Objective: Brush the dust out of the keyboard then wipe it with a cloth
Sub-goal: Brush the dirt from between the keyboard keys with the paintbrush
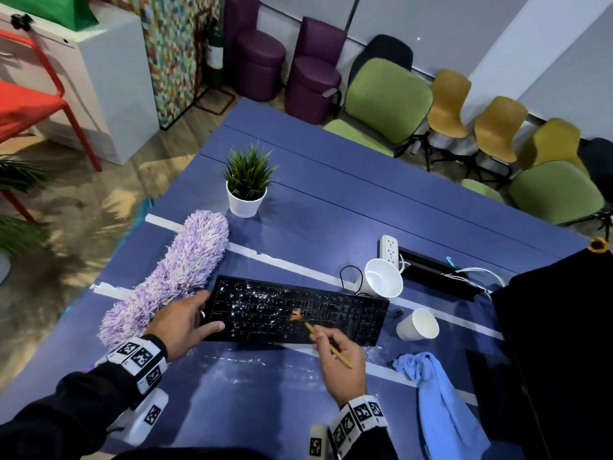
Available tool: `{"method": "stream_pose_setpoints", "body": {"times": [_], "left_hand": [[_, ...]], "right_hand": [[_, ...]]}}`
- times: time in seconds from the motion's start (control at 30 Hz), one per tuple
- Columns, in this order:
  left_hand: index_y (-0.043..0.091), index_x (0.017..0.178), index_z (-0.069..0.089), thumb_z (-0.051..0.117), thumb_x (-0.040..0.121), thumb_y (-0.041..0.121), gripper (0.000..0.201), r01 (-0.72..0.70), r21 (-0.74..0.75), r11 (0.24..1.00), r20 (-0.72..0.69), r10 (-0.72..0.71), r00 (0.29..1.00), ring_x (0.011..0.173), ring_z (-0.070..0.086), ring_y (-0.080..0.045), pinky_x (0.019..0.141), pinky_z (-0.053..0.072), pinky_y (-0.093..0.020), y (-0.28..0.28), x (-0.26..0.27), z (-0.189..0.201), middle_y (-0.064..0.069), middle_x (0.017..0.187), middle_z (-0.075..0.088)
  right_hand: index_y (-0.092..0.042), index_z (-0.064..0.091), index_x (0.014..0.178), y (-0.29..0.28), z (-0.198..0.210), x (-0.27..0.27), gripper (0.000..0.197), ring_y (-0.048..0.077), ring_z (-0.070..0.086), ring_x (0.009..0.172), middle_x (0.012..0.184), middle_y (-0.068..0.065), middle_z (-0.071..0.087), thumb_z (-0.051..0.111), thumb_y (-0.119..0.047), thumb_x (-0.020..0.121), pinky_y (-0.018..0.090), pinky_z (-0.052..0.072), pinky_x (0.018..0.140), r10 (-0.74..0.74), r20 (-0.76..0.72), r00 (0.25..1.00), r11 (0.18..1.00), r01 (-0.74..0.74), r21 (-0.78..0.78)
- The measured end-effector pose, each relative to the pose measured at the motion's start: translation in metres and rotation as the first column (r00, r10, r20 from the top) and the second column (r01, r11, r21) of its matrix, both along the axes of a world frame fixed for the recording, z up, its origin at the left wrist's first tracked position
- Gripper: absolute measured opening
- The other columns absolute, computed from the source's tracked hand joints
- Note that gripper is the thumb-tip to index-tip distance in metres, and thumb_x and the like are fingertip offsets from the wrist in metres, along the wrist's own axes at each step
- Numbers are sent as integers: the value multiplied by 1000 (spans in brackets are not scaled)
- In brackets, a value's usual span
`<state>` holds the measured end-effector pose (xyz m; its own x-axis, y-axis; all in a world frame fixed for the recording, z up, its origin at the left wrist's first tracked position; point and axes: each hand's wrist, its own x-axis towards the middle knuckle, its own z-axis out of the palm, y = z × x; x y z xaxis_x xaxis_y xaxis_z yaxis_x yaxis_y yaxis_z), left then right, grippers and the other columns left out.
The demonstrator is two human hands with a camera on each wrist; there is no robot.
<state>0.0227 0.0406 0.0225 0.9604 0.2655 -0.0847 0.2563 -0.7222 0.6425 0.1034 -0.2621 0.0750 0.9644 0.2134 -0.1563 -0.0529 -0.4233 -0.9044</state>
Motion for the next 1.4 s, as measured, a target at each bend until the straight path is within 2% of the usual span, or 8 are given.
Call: {"method": "stream_pose_setpoints", "body": {"times": [0.17,0.4,0.6,0.77,0.9,1.07,1.27,1.4], "left_hand": [[28,104,49,66,74,59,46,-17,4,1000,-11,17,1000,65,57,-12,60,46,-30,1,0,-2,6,73,62],[31,103,49,69,74,55,43,-3,-24,1000,20,3,1000,64,57,-11,56,41,-26,1,1,1,9,73,60],[29,112,51,65,73,60,52,-4,-24,1000,2,4,1000,67,58,-6,61,47,-28,4,2,-2,9,80,64],[32,109,51,63,71,66,52,-8,-18,1000,-11,8,1000,67,60,-8,64,52,-32,2,-1,-2,8,80,66],[33,108,50,55,68,73,57,3,-6,1000,-11,-3,1000,68,60,-8,64,53,-34,4,-1,-6,8,81,66],[33,106,49,64,73,63,47,-2,-11,1000,-19,1,1000,66,58,-6,62,51,-31,2,1,-1,9,79,65],[27,105,54,70,74,52,43,-35,-14,999,-2,35,999,59,52,-3,51,35,-24,-2,0,2,13,62,51],[27,112,52,71,75,49,47,-22,-81,996,-11,21,1000,57,52,0,50,34,-19,0,-1,-1,14,59,51]], "right_hand": [[-22,70,87,-47,-13,31,18,15,57,53,62,4,67,55,-14,94,17,41,45,-263,101,960,939,279,-202],[-14,72,106,-87,-32,57,22,26,68,84,89,10,74,56,-22,93,27,49,77,-406,157,900,863,434,-259],[-31,71,86,-78,-36,59,16,13,71,72,73,-4,75,61,-21,92,22,53,66,-187,105,977,949,208,-237],[-18,75,92,-88,-37,66,16,13,71,71,75,-3,75,60,-15,92,6,50,61,-340,93,936,925,350,-147],[-16,74,86,-77,-28,67,15,11,68,63,73,2,76,61,-14,93,18,54,63,-134,-118,984,988,123,-97],[-29,73,87,-80,-28,65,18,14,70,71,74,-3,75,59,-19,92,15,52,62,-310,89,947,919,322,-226],[-26,76,89,-53,-22,31,17,6,66,64,72,-7,75,62,-17,92,15,51,59,-25,27,999,985,29,-172],[-23,75,87,-64,-30,33,17,0,60,52,64,-16,72,60,-16,92,8,46,52,-245,49,968,952,250,-175]]}}
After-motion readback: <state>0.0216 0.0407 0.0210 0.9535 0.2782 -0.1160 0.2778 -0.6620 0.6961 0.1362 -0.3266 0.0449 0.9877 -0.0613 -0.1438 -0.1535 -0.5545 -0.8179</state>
